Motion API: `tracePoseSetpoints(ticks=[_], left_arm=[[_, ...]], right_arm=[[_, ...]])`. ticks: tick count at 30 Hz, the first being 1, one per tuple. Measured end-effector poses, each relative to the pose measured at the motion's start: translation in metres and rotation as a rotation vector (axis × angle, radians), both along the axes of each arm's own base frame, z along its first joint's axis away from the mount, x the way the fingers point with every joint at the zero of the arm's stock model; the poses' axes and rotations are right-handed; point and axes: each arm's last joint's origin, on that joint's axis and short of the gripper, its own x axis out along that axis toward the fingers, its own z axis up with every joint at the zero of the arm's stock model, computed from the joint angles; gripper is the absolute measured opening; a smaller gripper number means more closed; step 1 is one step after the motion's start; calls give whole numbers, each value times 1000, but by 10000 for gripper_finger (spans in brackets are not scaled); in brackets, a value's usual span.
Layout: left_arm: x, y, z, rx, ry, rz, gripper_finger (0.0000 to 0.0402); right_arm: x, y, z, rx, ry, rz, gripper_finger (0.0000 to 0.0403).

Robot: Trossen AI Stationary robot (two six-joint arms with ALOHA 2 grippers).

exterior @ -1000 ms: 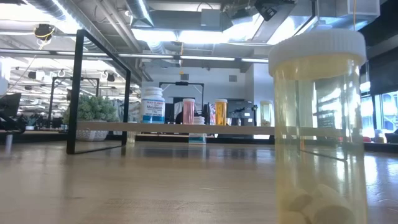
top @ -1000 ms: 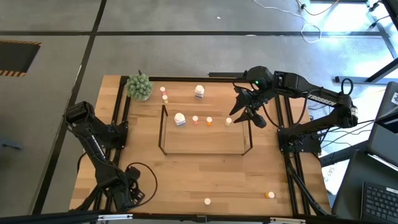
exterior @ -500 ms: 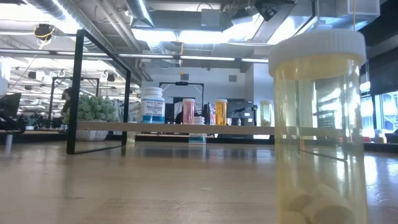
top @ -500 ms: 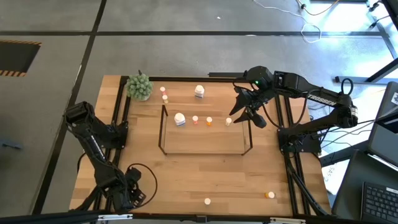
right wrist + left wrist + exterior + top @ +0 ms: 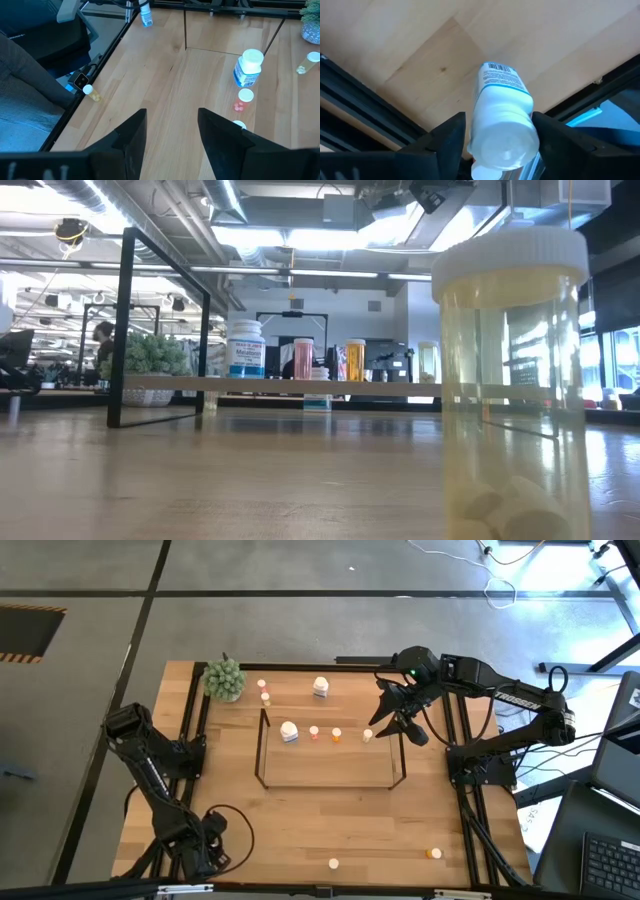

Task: Pick and place medicine bottles onto shelf by color
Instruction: Put the bottom white pill bottle on the shelf aligned with the white pill bottle

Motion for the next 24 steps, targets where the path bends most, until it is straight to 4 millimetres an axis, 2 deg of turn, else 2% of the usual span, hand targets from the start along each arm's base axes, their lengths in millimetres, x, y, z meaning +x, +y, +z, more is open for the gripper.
tracePoseSetpoints(ticks=[8, 18, 24], left_arm=[[0, 0, 0, 0, -2, -6, 160], [7, 3, 2, -16, -11, 21, 159], [20, 11, 19, -63, -72, -1, 157]], right_arm=[[0, 0, 0, 1, 0, 1, 179], [-1, 3, 1, 80, -21, 82, 179], [-1, 3, 1, 80, -17, 80, 179]])
